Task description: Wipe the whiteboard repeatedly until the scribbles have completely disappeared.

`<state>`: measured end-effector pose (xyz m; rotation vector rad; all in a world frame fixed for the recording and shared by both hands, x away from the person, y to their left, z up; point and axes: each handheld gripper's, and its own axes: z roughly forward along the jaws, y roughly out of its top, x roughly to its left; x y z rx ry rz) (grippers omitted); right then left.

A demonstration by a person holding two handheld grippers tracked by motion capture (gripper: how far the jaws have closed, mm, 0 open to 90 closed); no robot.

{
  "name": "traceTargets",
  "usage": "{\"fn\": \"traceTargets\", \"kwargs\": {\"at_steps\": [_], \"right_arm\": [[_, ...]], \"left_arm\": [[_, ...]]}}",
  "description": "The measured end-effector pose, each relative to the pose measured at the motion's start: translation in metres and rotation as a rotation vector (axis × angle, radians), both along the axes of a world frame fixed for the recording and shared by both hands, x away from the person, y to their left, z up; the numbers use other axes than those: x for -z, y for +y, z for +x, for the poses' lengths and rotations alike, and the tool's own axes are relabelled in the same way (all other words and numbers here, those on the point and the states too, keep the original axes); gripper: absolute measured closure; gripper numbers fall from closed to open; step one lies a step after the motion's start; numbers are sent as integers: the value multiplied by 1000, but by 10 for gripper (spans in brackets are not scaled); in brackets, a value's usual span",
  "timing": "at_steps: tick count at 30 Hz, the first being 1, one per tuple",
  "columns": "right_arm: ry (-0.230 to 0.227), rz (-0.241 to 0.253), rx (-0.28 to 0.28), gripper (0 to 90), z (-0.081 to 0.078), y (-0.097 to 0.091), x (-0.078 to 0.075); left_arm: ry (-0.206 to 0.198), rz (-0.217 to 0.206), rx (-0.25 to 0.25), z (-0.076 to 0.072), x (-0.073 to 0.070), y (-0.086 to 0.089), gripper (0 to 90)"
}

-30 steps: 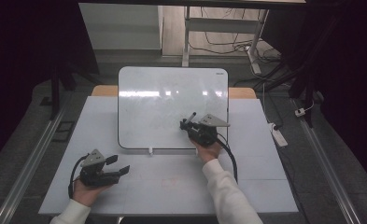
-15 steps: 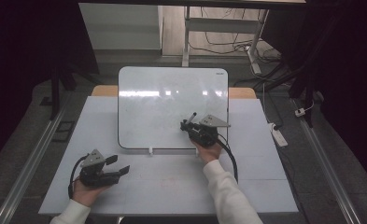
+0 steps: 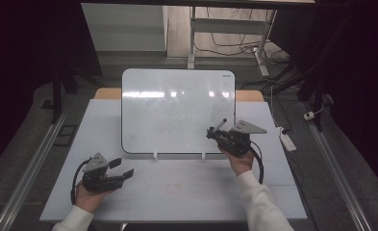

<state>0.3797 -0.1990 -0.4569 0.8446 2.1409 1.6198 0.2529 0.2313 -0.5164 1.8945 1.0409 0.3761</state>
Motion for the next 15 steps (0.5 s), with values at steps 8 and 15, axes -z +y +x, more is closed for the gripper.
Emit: {"fn": "traceTargets", "kwargs": {"at_steps": [8,15], "right_arm": [[42,-19,-53,789,-25,-31,-5],[72,-27,-72,789,-34,-43,3]], "left_arm": [[-33,15,29,4,-4,-9,316],[-36,37,50,9,-9,-18,312]]}}
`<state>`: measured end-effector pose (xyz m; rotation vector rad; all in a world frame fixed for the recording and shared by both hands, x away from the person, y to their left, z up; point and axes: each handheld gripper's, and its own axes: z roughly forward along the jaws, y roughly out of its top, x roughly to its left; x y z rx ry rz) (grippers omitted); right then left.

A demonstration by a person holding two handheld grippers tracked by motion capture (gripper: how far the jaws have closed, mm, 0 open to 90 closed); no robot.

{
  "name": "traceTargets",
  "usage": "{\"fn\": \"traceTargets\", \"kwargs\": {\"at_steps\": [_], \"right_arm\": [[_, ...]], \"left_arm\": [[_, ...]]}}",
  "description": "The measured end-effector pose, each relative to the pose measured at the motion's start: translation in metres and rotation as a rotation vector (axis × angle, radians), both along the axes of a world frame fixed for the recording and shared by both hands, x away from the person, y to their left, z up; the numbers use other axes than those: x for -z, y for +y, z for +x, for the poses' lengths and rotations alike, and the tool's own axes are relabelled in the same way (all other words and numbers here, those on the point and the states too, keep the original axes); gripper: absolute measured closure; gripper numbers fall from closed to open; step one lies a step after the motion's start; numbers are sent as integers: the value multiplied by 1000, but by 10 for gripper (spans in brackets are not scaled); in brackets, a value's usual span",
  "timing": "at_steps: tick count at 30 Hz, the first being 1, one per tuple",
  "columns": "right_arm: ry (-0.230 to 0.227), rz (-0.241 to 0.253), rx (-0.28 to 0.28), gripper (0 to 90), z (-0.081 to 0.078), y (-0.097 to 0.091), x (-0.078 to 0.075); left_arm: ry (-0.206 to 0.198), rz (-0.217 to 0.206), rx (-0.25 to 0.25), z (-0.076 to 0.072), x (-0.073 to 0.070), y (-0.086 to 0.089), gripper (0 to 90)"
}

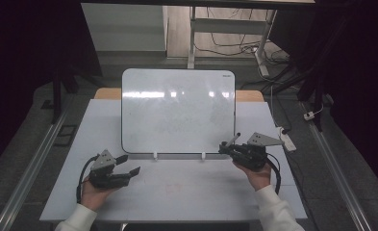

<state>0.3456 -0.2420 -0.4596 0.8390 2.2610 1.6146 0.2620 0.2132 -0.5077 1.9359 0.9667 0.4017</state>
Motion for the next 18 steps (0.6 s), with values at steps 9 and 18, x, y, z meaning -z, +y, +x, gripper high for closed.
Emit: {"fn": "traceTargets", "kwargs": {"at_steps": [9,18], "right_arm": [[24,-64,-65,788,-4,10,7],[49,-80,-102,788,-2,16,7]], "left_arm": [[-27,16,34,4,-10,-12,310],[-45,7,68,11,-20,-25,309]]}}
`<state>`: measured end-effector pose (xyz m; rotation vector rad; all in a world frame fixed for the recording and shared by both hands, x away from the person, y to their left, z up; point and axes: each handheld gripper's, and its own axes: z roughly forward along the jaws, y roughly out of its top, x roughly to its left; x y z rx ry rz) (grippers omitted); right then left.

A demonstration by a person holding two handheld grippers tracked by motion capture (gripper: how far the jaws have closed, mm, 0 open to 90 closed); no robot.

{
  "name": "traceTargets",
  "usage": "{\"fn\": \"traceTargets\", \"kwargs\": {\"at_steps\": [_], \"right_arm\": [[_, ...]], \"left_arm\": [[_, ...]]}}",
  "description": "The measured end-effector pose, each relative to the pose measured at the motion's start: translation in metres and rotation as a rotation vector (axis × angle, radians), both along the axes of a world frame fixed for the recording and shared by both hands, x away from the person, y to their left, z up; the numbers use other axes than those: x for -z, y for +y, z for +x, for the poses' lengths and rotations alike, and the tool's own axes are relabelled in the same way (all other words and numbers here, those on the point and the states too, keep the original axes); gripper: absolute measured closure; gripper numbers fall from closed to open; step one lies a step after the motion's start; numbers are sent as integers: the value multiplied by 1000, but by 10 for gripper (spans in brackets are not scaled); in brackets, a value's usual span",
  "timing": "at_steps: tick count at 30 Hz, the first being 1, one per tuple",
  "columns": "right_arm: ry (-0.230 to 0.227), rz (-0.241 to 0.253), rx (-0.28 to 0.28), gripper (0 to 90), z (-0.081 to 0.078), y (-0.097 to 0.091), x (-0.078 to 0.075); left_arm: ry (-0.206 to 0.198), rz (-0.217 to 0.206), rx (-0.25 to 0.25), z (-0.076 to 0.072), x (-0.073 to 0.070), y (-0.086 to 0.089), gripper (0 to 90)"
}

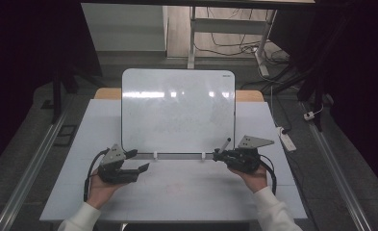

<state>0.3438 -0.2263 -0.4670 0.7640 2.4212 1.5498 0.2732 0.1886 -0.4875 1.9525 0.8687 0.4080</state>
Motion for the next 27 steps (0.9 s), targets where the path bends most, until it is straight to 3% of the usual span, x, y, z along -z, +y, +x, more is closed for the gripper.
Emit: {"fn": "traceTargets", "kwargs": {"at_steps": [11,19,24,27], "right_arm": [[12,-25,-60,788,2,15,2],[7,-24,-107,788,5,32,-1],[8,-32,-127,788,5,38,1],[11,-27,-136,788,5,41,2]], "left_arm": [[-19,-7,99,13,-23,-27,302],[-52,-39,209,29,-52,-64,303],[-70,-52,261,38,-60,-88,316],[-58,-79,297,44,-62,-101,334]]}}
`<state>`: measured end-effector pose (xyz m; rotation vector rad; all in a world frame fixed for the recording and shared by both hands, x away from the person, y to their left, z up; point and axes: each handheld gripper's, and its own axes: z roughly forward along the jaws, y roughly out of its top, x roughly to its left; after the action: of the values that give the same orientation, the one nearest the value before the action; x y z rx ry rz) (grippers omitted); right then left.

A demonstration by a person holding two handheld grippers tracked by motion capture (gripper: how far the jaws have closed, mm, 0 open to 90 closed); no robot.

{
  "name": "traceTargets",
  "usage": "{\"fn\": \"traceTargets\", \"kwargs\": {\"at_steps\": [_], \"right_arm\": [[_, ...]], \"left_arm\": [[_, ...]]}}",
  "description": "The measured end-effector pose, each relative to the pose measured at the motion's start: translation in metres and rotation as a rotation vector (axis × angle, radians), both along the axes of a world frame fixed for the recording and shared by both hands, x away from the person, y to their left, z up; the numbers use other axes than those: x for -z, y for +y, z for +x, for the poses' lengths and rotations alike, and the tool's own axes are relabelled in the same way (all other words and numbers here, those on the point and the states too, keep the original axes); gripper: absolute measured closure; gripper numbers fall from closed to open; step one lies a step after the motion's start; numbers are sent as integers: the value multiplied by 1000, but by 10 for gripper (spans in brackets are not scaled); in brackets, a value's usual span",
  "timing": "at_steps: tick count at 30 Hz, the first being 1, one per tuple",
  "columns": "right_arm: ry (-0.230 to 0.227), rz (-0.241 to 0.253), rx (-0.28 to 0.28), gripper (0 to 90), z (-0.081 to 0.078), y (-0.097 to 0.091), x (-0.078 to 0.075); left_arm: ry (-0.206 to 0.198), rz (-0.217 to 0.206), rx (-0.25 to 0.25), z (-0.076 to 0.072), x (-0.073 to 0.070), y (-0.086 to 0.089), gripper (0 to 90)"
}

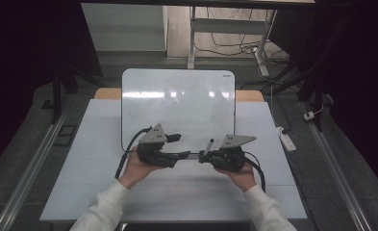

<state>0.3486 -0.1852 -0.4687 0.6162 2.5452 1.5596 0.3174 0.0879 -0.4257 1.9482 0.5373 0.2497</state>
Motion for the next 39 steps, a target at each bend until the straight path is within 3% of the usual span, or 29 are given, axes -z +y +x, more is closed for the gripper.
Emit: {"fn": "traceTargets", "kwargs": {"at_steps": [10,14,18,19,22,26,28,30,32,34,39], "right_arm": [[11,-31,-56,788,-1,15,8],[23,-44,-86,788,-1,18,11],[29,-78,-130,788,-2,22,13],[28,-88,-142,788,-2,23,14],[40,-97,-152,787,-2,23,15],[37,-89,-129,764,-4,23,14],[-8,-68,-76,632,-9,23,12],[-107,-53,23,544,-19,22,8],[-202,-46,120,523,-33,22,5],[-268,-55,183,527,-44,26,4],[-360,-97,300,580,-59,39,10]], "left_arm": [[32,-26,119,14,3,-31,447],[52,-35,152,17,6,-33,544],[64,-19,185,18,7,-32,724],[64,-11,182,18,7,-31,789],[70,1,169,17,7,-30,807],[67,-13,127,16,6,-29,810],[62,-18,89,16,6,-27,811],[66,-35,51,16,6,-23,810],[70,-47,13,16,7,-20,810],[72,-61,-16,16,9,-18,810],[77,-82,-77,14,11,-19,810]]}}
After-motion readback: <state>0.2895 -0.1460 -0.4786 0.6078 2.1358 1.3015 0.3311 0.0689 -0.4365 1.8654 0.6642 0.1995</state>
